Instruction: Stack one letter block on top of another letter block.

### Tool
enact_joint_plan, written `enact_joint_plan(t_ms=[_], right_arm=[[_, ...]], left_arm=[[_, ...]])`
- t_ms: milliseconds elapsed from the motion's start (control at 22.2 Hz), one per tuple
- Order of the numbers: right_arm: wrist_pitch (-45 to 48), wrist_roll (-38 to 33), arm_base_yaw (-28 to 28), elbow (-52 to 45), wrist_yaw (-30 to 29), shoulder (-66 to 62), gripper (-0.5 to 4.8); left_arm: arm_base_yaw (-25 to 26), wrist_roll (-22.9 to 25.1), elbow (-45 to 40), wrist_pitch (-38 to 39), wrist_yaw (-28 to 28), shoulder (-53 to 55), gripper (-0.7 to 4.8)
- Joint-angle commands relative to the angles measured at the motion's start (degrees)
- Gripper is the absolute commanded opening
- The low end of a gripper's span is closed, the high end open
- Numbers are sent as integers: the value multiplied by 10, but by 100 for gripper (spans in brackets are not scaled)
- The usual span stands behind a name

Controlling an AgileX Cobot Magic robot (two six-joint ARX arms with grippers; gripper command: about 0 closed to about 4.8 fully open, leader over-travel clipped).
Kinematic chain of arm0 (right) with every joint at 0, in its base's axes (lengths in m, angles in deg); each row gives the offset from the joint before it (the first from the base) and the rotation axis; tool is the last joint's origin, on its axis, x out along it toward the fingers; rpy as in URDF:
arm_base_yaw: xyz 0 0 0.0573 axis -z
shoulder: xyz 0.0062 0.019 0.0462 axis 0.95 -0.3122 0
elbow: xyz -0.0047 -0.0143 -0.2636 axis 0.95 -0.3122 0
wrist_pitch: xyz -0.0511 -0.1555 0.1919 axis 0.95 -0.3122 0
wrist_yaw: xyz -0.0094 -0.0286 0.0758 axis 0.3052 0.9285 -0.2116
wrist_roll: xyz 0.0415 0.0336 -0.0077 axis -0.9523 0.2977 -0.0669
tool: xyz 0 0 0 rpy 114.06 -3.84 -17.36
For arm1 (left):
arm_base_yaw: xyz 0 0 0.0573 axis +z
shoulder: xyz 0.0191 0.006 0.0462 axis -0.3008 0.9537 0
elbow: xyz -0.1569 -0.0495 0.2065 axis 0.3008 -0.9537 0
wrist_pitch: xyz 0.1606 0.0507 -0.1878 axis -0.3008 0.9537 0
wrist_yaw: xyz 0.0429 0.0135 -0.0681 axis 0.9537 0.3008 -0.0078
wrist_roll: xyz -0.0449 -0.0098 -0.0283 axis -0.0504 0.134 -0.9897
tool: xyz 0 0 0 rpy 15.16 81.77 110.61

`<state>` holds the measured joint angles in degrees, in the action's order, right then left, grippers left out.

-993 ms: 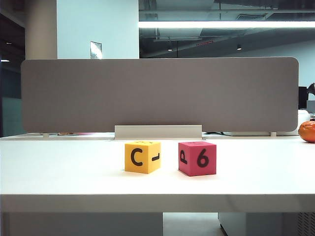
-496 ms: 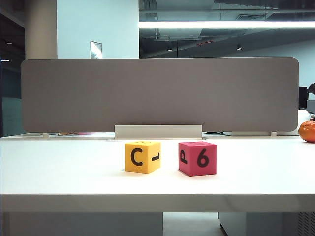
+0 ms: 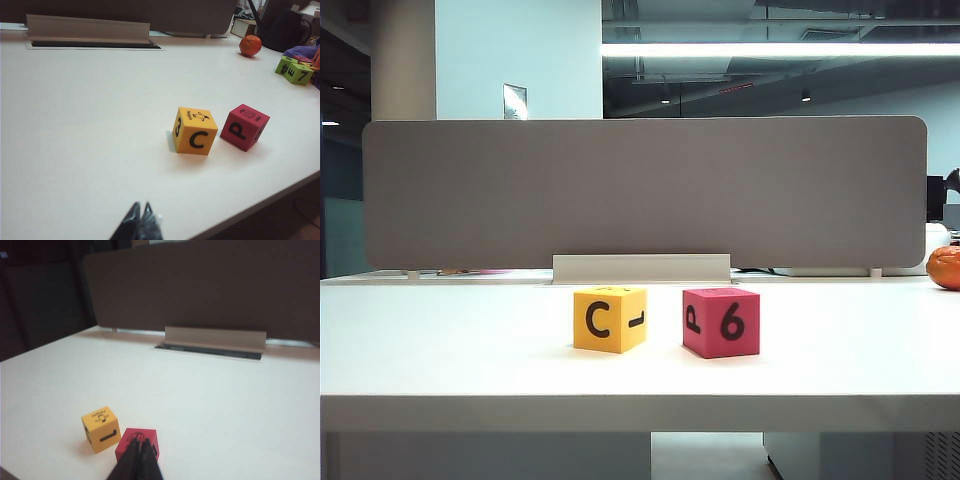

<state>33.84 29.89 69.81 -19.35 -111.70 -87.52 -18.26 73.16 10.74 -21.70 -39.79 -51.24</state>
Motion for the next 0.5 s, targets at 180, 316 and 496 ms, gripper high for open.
enact_joint_plan(t_ms=[180, 316, 496], right_arm=[[7, 0, 0, 39, 2, -54, -1], [12, 0, 0, 57, 2, -97, -1], [32, 0, -4, 94, 0, -191, -1]], left_arm=[[1, -1, 2, 3, -5, 0, -6], [1, -1, 2, 4, -1, 0, -6], [1, -1, 2, 4, -1, 0, -6]])
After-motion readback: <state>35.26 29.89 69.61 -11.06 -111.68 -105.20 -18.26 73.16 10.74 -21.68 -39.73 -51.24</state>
